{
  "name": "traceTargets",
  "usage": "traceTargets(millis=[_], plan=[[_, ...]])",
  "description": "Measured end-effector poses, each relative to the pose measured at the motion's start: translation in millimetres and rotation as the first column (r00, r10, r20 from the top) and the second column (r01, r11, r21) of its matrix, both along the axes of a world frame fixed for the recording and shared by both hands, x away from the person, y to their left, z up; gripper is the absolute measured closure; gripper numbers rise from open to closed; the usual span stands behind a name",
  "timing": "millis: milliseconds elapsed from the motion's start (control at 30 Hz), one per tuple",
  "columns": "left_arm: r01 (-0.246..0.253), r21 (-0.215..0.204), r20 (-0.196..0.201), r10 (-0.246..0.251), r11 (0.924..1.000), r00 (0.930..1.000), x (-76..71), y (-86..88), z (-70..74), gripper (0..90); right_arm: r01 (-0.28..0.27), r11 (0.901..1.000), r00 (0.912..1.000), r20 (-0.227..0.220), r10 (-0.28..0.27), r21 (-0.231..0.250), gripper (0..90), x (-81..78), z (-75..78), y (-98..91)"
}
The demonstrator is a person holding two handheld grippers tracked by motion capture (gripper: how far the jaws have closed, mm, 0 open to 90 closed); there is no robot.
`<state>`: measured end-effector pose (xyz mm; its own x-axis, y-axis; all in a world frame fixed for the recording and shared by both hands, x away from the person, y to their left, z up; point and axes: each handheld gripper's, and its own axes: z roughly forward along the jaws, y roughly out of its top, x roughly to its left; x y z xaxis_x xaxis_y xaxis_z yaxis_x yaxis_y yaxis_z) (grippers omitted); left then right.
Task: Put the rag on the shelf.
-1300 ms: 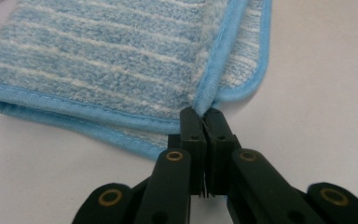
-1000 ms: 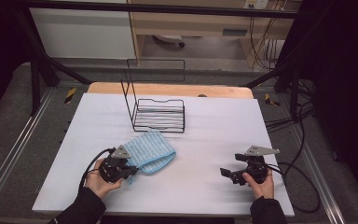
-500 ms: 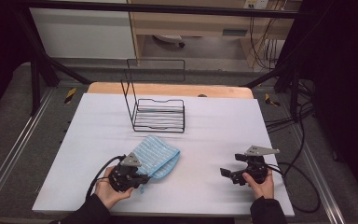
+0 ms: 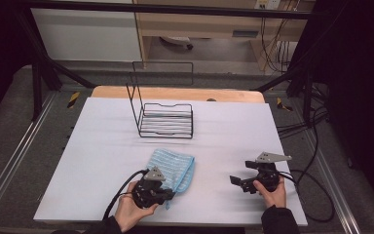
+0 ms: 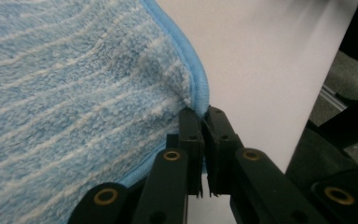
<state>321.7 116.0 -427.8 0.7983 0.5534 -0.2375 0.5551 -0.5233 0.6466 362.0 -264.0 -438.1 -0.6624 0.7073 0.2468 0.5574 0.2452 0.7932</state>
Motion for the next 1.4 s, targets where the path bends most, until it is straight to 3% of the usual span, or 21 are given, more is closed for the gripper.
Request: traceTargets(millis=[67,100,133,233,333,467,567,667,767,833,1033,1200,1400], plan=[[0.003,-0.002,0.004,-0.003,1.0,1.0,-0.1,1.3,0.3,74.2,0.002,1.0,1.0,0.0,-0.002,0.002,1.5,-0.1,0.2,0.0],[0.001,-0.008,0.016,-0.001,1.0,0.9999,-1.1,2.7,2.5,74.2,0.002,1.0,1.0,0.0,-0.002,0.002,1.5,-0.1,0.2,0.0],[0.006,-0.01,0.03,-0.006,0.9999,0.9995,-1.8,5.0,5.7,64.4,0.001,1.0,1.0,0.001,-0.001,0.001,1.5,0.0,0.2,-0.1],[-0.017,-0.029,0.071,0.019,0.9994,0.9973,-1.1,18.7,16.8,58.0,0.001,1.0,1.0,-0.001,-0.001,0.002,1.5,-0.3,0.2,0.0],[-0.086,-0.017,0.099,0.087,0.9962,0.9913,6.9,40.5,22.6,53.1,0.001,1.0,1.0,0.0,-0.001,0.0,1.5,-0.1,0.0,-0.1],[-0.199,0.028,0.091,0.195,0.9796,0.9765,22.4,70.3,20.0,51.3,-0.001,1.0,1.0,0.001,0.001,-0.004,1.5,0.2,-0.4,0.1],[-0.235,0.043,0.046,0.233,0.9711,0.9714,31.1,83.1,12.5,55.4,0.0,1.0,1.0,-0.003,0.0,-0.004,1.5,0.2,-0.9,1.0],[-0.217,0.053,-0.011,0.217,0.9748,0.976,32.5,85.4,3.8,59.2,0.002,1.0,1.0,-0.005,-0.002,-0.005,1.5,0.0,-1.0,1.1],[-0.195,0.073,-0.041,0.198,0.9781,0.9793,30.8,83.0,-3.5,64.4,0.002,1.0,1.0,-0.008,-0.002,-0.003,1.5,-0.2,-0.8,1.1],[-0.193,0.076,-0.055,0.198,0.9782,0.9787,30.3,81.9,-5.0,73.5,0.001,1.0,1.0,-0.007,-0.001,-0.003,1.5,-0.3,-0.9,1.2],[-0.198,0.095,-0.061,0.204,0.9756,0.9771,27.7,81.3,-5.6,85.4,0.002,1.0,1.0,-0.006,-0.002,0.0,1.5,-0.5,-1.3,1.9],[-0.198,0.085,-0.07,0.204,0.9764,0.9763,22.8,82.9,-4.5,87.7,0.002,1.0,1.0,-0.006,-0.002,0.001,1.6,-0.6,-1.1,1.7],[-0.194,0.072,-0.055,0.198,0.9784,0.9787,7.7,85.2,-3.2,87.9,0.004,1.0,1.0,-0.004,-0.004,0.0,1.6,-0.6,-1.1,1.7]])
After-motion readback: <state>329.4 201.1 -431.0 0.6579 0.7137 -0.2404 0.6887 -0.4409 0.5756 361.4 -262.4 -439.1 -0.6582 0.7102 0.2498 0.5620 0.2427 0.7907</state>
